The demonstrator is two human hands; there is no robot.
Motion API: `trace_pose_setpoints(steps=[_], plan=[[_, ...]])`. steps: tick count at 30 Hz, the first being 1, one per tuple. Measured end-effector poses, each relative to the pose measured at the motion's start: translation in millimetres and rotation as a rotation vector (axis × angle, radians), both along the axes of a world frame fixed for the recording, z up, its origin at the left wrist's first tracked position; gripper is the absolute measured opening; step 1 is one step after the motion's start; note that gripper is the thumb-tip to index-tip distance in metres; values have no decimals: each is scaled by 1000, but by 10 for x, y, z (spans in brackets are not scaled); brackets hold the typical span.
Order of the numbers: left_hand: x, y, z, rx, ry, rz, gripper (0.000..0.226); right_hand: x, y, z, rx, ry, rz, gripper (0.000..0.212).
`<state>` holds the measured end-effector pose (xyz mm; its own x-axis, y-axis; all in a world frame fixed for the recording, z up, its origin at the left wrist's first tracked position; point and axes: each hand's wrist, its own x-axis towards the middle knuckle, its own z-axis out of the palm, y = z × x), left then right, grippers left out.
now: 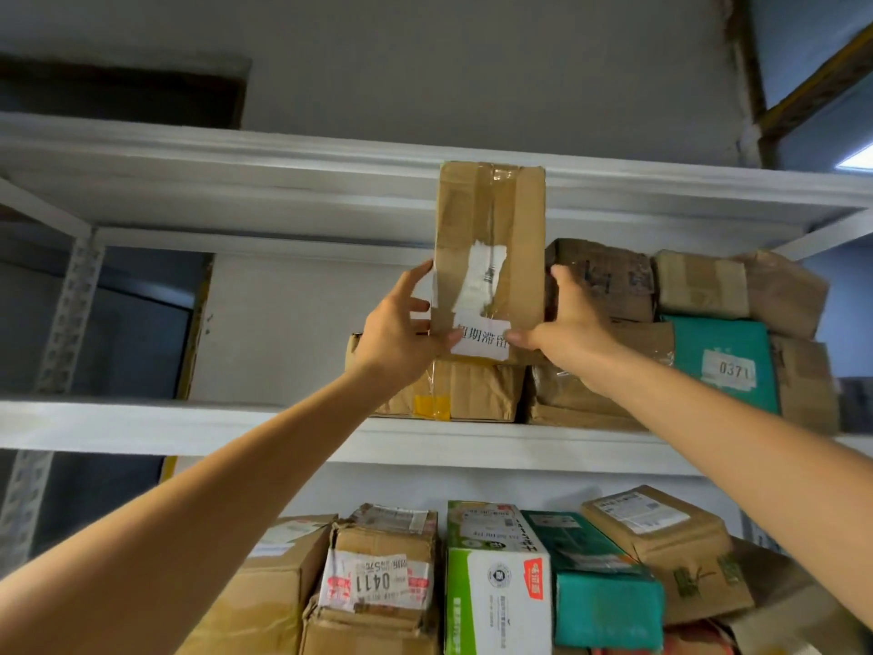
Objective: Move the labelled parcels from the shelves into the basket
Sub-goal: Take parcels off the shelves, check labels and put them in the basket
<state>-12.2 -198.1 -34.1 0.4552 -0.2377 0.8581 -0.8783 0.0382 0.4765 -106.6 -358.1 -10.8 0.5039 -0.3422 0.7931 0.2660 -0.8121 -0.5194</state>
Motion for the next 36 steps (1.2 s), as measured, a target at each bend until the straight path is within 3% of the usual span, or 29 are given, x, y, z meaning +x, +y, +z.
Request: trace_pose_setpoints(steps=[3, 6, 11, 15, 26, 36], plan=[[-76, -5, -80, -14, -39, -28, 69, -25, 24, -119, -73, -15, 48, 113], [-141, -36, -114, -87, -29, -52, 60, -69, 15, -191, -116, -91, 68, 120], [-229, -96, -270, -108, -101, 23, 80, -266, -9, -335, -192, -139, 120, 106], [-264, -247, -505, -106, -130, -65, 91, -522, -76, -525, -243, -119, 69, 102], [-811, -1355, -1129, -165, -231, -542, 85, -1628, -581, -1154, -125, 0, -361, 112], [-2830, -2350, -2347, 121, -12, -1185, 91, -3807, -389, -2413, 94, 75, -1004, 105]])
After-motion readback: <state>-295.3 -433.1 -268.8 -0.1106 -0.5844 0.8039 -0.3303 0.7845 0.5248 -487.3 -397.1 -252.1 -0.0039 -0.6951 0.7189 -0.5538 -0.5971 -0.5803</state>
